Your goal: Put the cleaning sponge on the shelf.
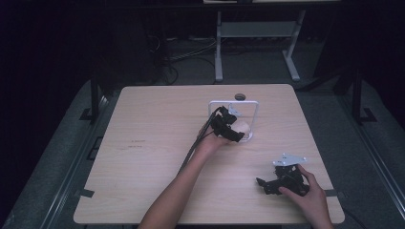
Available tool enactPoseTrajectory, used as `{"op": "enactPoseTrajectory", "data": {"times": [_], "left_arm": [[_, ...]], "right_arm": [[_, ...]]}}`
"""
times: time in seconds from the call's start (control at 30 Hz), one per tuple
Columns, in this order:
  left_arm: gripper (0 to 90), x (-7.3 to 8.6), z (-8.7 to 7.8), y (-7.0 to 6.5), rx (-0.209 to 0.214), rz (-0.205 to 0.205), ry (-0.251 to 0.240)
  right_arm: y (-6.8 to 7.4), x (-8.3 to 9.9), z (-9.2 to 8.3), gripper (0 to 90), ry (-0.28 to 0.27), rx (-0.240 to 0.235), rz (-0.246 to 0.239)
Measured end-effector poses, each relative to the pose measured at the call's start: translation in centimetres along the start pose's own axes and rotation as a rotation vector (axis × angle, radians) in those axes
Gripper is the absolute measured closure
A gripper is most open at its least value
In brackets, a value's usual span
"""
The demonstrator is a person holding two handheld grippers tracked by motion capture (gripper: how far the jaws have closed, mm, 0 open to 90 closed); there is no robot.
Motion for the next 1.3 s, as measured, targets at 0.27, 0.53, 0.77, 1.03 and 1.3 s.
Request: {"op": "enactPoseTrajectory", "data": {"times": [0.27,0.53,0.77,1.03,1.3], "left_arm": [[23.9,0.1,-1.6,-0.1,-0.019,-0.005,-0.020],[26.2,0.7,-2.8,-0.7,-0.011,-0.001,-0.025],[33.8,1.3,-4.0,-1.1,-0.038,0.009,-0.037],[63.6,1.9,-6.0,-1.4,-0.042,0.017,-0.080],[89.8,2.6,-5.1,-3.0,0.080,-0.023,-0.055]], "right_arm": [[0.0,0.0,0.0,0.0,0.000,0.000,0.000],[0.0,0.0,0.0,0.0,-0.001,-0.002,0.000],[0.0,0.0,0.0,0.0,0.002,-0.001,0.004],[0.0,0.0,0.0,0.0,0.003,0.002,0.001],[0.0,0.0,0.0,0.0,0.002,0.000,0.002]]}}
Point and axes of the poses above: each handheld gripper's, and its own axes: z roughly forward along the jaws, x roughly out of its underside, y roughly to its left, the point moved 7 cm from there along z, roughly forward along the jaws, and after that the axes turned 12 degrees about z, right-handed, at the moved point
